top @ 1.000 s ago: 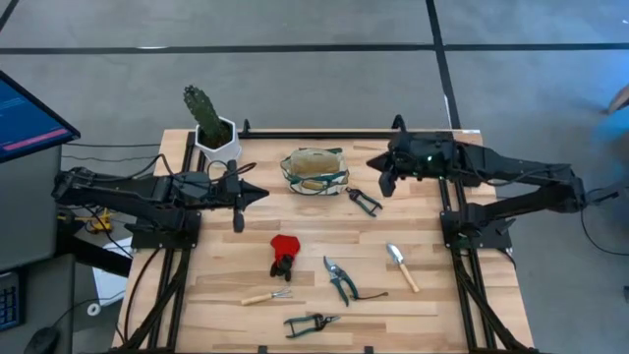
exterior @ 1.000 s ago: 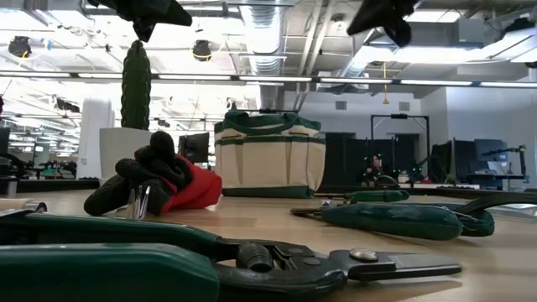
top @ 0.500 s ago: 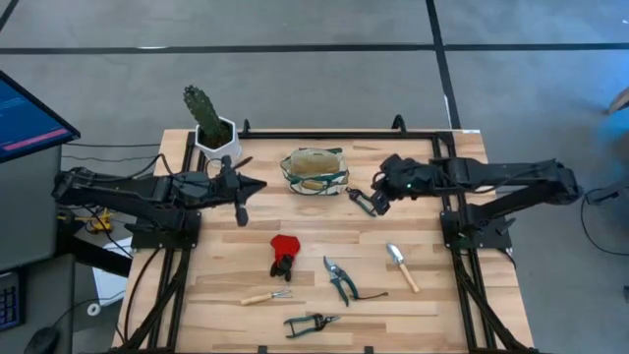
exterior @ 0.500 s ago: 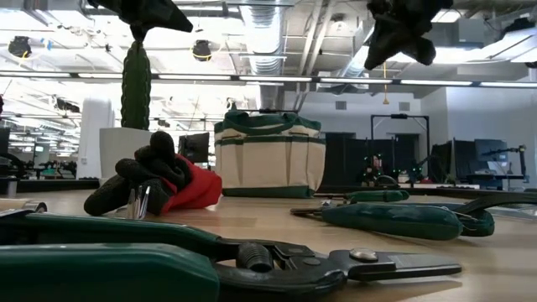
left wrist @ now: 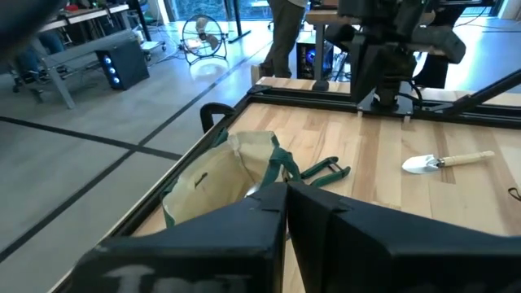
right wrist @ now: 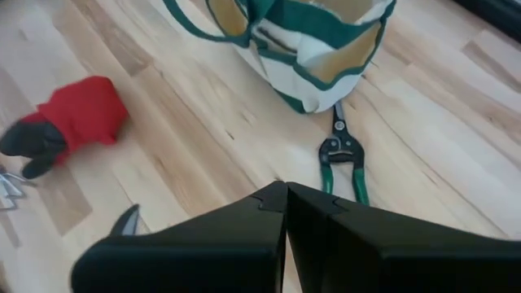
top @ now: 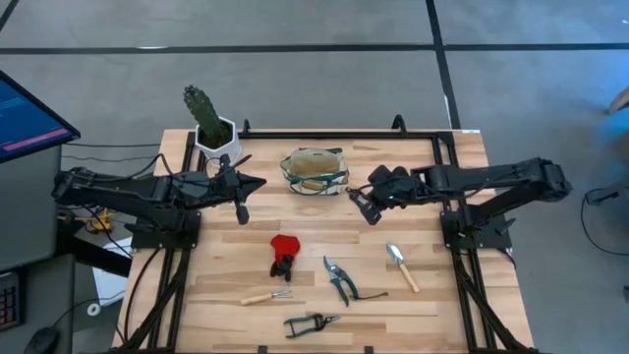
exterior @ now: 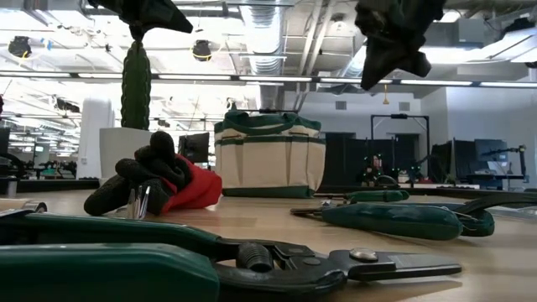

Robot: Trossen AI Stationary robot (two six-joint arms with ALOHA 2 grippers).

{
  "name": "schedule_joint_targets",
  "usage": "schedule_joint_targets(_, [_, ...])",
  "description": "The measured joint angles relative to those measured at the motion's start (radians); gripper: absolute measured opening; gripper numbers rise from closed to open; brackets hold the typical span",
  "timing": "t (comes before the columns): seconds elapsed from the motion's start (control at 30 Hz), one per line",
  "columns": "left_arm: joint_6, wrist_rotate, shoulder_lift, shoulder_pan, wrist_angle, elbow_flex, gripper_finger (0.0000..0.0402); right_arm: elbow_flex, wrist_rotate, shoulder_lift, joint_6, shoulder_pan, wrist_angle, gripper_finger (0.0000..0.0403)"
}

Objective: Pick & Place Garden tools in Gardening bag
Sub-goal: Put the top garden pruner into the gardening bag

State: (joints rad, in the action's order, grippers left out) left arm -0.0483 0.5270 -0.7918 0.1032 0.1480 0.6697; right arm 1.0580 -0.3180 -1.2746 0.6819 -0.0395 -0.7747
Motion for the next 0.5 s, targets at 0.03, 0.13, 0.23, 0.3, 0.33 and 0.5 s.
schedule_joint_targets(0.03, [0.0, 0.0, 0.0, 0.0, 0.0, 0.0, 0.0004, 0.0, 0.0, -0.009, 0.0, 0.001, -0.001, 0.0])
schedule_joint_targets(0.13, [0.0, 0.0, 0.0, 0.0, 0.001, 0.0, 0.0004, 0.0, 0.0, -0.044, 0.0, 0.002, -0.006, 0.0])
schedule_joint_targets(0.23, [0.0, 0.0, 0.0, 0.0, 0.0, 0.0, 0.0004, 0.0, 0.006, -0.079, 0.001, 0.013, -0.006, 0.0002])
schedule_joint_targets(0.3, [0.0, 0.0, 0.0, 0.0, 0.0, 0.0, 0.0004, 0.0, 0.015, -0.103, 0.022, 0.024, -0.007, 0.0011])
schedule_joint_targets(0.33, [0.0, 0.0, 0.0, 0.0, 0.001, 0.0, 0.0004, 0.0, 0.026, -0.116, 0.028, 0.033, -0.013, 0.0019])
schedule_joint_targets(0.5, [0.0, 0.0, 0.0, 0.0, 0.001, 0.0, 0.0004, 0.0, 0.068, -0.176, 0.094, 0.081, -0.059, 0.007])
